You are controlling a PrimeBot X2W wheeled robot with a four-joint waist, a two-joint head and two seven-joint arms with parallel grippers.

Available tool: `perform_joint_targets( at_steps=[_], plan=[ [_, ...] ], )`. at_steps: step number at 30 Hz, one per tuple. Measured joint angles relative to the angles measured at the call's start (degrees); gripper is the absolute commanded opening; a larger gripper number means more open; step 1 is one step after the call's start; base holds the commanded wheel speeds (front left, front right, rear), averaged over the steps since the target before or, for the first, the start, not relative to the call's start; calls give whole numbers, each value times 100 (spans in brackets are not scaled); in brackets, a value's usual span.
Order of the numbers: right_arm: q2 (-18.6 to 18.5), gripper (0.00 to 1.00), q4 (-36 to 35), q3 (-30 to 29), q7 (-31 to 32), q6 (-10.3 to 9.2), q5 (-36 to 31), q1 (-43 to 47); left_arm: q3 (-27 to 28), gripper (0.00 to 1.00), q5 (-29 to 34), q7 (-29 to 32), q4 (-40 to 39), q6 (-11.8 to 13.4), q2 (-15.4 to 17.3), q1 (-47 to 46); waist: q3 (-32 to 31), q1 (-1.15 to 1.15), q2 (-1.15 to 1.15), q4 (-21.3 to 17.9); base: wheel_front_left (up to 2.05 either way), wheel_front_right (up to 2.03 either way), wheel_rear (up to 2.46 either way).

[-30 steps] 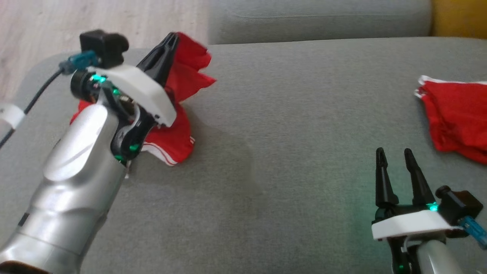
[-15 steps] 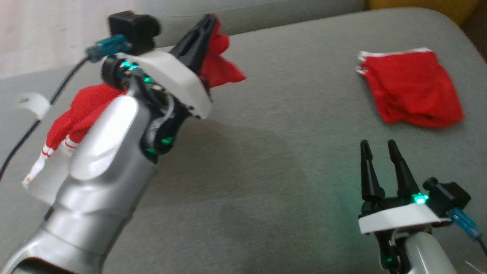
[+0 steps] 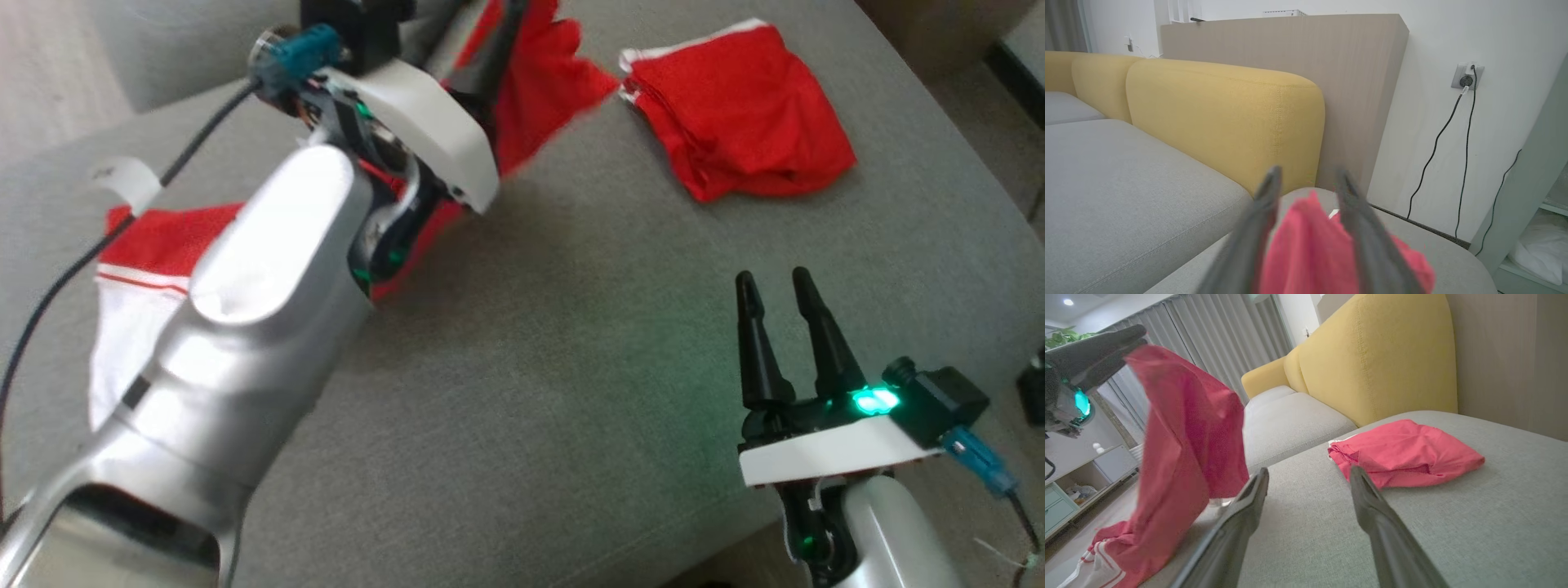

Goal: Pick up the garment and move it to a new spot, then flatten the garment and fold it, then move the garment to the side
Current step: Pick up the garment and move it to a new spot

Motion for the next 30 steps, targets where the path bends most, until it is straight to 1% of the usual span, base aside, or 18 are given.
perform_joint_targets(
  at_steps=[3, 6, 11, 14, 16, 19, 23, 25, 26, 30],
  plan=[
    [1, 100, -5, 60, 1, 0, 40, 0, 13, 100, 8, -236, 377, -32, -5, -151, 152, 0, 0, -86, 0, 0, 0],
    [0, 100, -11, 26, 1, 0, 40, -4, 21, 100, 24, -443, 631, -83, -7, -210, 222, 1, 0, -37, 0, 0, 0],
    [0, 100, -11, -135, 1, 0, -10, -25, 19, 100, 149, -834, 792, -125, 162, -208, 169, 0, 0, 269, 0, 0, 0],
    [1, 100, -10, -292, 1, 0, -148, -29, 56, 100, 210, -1107, 769, -80, 361, -180, 91, 0, 0, 507, 0, 0, 0],
    [2, 100, -9, -408, 0, 0, -278, -27, 140, 100, 249, -1306, 675, 16, 514, -58, 27, 0, 0, 684, 0, 0, 0],
    [1, 100, -8, -660, 0, 0, -447, -22, 272, 100, 247, -1579, 464, 202, 720, 394, -79, -1, 0, 973, 0, 0, 0],
    [1, 100, -7, -948, 0, 0, -653, 13, 450, 100, 101, -1838, 87, 509, 920, 1316, -226, -1, 0, 1375, 0, 0, 0],
    [1, 100, -7, -1079, 0, 0, -738, 57, 497, 100, 92, -1940, -137, 704, 1015, 1820, -293, -1, 0, 1577, 0, 0, 0],
    [1, 100, -7, -1079, 0, 0, -738, 57, 497, 100, 92, -1940, -137, 704, 1015, 1820, -293, -1, 0, 1577, 0, 0, 0],
    [3, 100, -8, -1215, 0, 0, -847, 181, 668, 100, 20, -2089, -561, 1051, 1073, 2814, -409, -1, 0, 1948, 0, 0, 0]
  ],
)
